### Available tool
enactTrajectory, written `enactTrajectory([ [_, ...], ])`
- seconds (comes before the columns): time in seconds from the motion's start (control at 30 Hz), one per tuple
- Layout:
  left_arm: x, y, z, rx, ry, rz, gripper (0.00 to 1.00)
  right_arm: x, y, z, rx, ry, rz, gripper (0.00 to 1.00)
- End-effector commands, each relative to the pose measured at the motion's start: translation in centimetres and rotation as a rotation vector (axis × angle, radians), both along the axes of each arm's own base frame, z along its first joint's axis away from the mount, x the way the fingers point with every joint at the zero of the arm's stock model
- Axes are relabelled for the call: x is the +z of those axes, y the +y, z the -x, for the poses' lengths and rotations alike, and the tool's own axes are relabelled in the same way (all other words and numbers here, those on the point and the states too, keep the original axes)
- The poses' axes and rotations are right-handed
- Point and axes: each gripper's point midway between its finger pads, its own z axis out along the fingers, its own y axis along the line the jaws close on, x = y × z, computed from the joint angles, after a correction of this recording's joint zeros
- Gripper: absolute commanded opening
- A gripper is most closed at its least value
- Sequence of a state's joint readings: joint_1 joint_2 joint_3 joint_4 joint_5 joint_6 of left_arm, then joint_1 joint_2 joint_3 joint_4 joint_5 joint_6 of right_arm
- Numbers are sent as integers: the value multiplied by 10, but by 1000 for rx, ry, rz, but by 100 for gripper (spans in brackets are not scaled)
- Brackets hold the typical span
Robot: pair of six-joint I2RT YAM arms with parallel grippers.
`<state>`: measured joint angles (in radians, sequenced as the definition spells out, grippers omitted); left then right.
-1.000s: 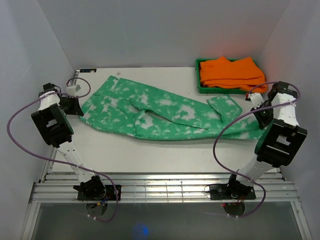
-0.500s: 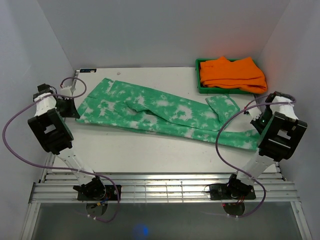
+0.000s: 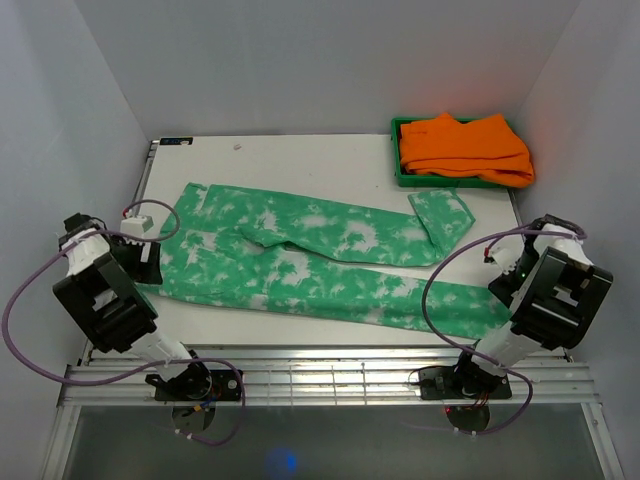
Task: Fold and stack the trousers
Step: Flatten the trousers out
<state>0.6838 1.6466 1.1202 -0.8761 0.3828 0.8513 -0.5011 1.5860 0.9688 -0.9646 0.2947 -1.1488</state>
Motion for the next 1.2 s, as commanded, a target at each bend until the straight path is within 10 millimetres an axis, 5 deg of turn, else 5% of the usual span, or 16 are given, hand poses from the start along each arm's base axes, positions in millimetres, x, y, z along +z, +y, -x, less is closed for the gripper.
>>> enactTrajectory([
  [0.0, 35, 3, -6, -97, -132, -96, 98, 29, -30, -47, 155, -100, 64, 98],
  [0.07, 51, 0, -15, -105, -192, -86, 98, 33, -22, -59, 107, -133, -9, 95],
  [0.17, 79, 0, -37, -113, -296, -78, 98, 45, -3, -85, 47, -224, -111, 77],
  [0.27, 78, -7, -60, -118, -294, -30, 96, 37, 28, -98, 16, -242, -196, 60],
  [0.37, 60, -18, -75, -104, -267, 20, 88, 9, 59, -85, 22, -163, -230, 50],
  [0.47, 39, -31, -83, -114, -245, 31, 74, -22, 74, -73, 49, -107, -218, 44],
  [0.6, 15, -45, -90, -84, -223, 37, 70, -50, 82, -73, 38, -84, -202, 43],
  [0.7, -2, -48, -97, -34, -198, 61, 67, -65, 83, -90, 19, -118, -173, 40],
  [0.87, -28, -4, -90, 210, -111, 45, 49, -74, 97, -138, -1, -231, -156, 36],
  [1.03, -32, 27, -70, 264, -75, 5, 41, -39, 124, -178, -50, -356, -266, 37],
  [1.17, -9, 13, -67, 181, -146, 38, 55, 37, 137, -222, -119, -573, -344, 52],
])
